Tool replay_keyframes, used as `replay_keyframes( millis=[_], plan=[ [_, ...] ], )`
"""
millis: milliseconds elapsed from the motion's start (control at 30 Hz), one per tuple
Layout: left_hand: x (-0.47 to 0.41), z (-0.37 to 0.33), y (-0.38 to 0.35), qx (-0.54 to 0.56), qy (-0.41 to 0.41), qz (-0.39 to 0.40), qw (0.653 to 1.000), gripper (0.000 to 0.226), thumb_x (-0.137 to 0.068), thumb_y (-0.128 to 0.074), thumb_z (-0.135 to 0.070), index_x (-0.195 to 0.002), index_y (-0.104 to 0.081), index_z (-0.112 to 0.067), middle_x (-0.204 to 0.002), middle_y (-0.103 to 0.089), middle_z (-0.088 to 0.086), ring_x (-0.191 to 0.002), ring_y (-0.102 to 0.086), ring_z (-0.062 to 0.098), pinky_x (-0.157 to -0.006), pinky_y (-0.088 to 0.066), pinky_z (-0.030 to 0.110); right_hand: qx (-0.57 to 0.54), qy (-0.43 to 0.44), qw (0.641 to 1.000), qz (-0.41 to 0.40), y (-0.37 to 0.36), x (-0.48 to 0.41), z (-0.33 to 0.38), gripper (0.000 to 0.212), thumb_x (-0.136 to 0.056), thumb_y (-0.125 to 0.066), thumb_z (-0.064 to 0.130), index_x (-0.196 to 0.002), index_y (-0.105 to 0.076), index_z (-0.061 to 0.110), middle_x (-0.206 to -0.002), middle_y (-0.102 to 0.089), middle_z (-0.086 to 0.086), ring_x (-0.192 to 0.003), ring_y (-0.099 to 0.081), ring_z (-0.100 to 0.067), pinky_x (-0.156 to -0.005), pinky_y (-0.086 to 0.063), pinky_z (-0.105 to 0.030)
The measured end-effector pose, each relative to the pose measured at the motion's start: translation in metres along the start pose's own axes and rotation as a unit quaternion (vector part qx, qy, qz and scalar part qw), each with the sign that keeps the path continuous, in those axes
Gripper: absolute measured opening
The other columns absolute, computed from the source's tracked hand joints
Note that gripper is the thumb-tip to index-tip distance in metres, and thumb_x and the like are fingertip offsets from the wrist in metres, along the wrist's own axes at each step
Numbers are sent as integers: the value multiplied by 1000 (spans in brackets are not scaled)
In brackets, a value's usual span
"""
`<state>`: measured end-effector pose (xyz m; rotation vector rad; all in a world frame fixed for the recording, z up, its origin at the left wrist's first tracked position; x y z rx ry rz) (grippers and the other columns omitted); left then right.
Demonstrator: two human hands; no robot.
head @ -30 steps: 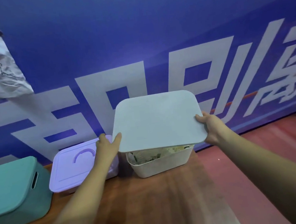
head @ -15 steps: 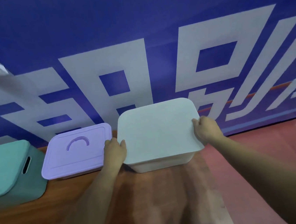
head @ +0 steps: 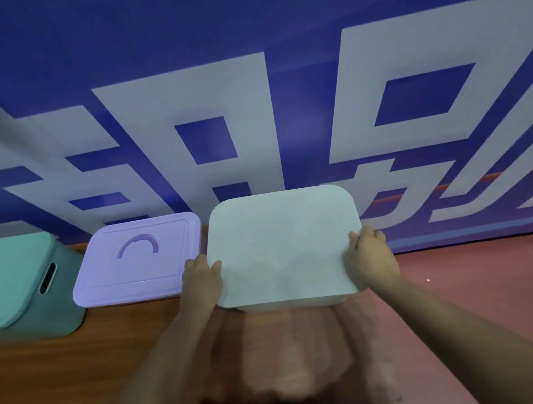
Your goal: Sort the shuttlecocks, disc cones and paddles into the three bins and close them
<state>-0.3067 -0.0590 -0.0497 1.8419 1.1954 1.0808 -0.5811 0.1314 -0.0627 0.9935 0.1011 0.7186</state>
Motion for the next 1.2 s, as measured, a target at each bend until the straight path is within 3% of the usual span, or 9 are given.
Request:
replay_keyframes(
  millis=[167,333,400,467,600,733,933,1100,1200],
  plan=[
    [-11,0,-2,14,9,14,1000,34,-99,-42,-27,-121,-50,-2,-120,-51,16,-108,-51,31,-91,-40,40,-4,23,1000,0,2,-11,5,37,-98,-33,24,-133,-34,13,-123,-46,-15,-94,-57,-36,-77,-46,-42],
    [-19,12,-7,62,19,10,998,21,-97,-45,-23,-100,-50,-2,-103,-57,16,-93,-54,32,-76,-39,37,-24,21,999,-1,1,-30,13,32,-99,-30,24,-125,-39,8,-119,-49,-15,-87,-53,-31,-74,-43,-39],
    [-17,10,-11,78,13,12,997,22,-98,-43,-21,-109,-49,-2,-111,-55,17,-102,-54,33,-82,-39,37,-23,22,999,-3,-1,-37,14,36,-102,-25,32,-125,-40,8,-124,-49,-16,-95,-55,-34,-79,-46,-43],
    [-12,5,-17,94,-9,-2,995,33,-101,-38,-18,-132,-40,-6,-131,-45,15,-120,-47,30,-97,-36,36,-29,30,999,-5,-3,-39,15,41,-103,-22,34,-133,-36,10,-133,-47,-16,-107,-54,-36,-85,-45,-45],
    [3,-3,-24,82,-71,-59,992,48,-104,-29,-21,-150,-20,-12,-153,-29,7,-139,-31,23,-112,-26,32,-4,59,998,-5,-7,-33,17,52,-103,-22,31,-153,-12,20,-151,-35,-7,-119,-52,-36,-93,-44,-47],
    [-2,1,-27,65,-68,-37,995,53,-102,-28,-24,-152,-14,-18,-154,-26,8,-136,-36,30,-108,-37,42,31,64,997,-19,-5,-34,21,55,-101,-25,27,-153,-8,21,-150,-37,-7,-109,-57,-38,-86,-47,-48],
    [-9,2,-23,-31,-74,-26,996,52,-103,-28,-24,-151,-14,-10,-146,-38,13,-129,-43,29,-111,-33,39,76,66,995,20,-3,-34,21,57,-101,-24,27,-153,-2,23,-145,-40,-10,-114,-54,-36,-86,-48,-49],
    [-3,1,-5,-92,-61,21,994,52,-103,-31,-30,-149,-19,-10,-148,-32,11,-131,-39,29,-109,-34,41,163,38,986,14,3,-30,26,55,-101,-24,36,-150,-12,16,-146,-34,-18,-131,-38,-39,-108,-35,-53],
    [7,-7,23,-98,-75,-6,992,49,-100,-38,-29,-143,-28,-8,-141,-37,12,-127,-42,29,-103,-38,40,182,55,982,-16,7,-14,38,60,-99,-25,47,-146,-22,10,-146,-34,-19,-134,-35,-39,-112,-32,-52]
  ],
)
Point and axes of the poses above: each hand's wrist, its own x-axis away from the middle knuckle, its own y-axis out of the back of the hand, z = x × y, the point moved 4 cm from there along -x, towards the middle knuckle
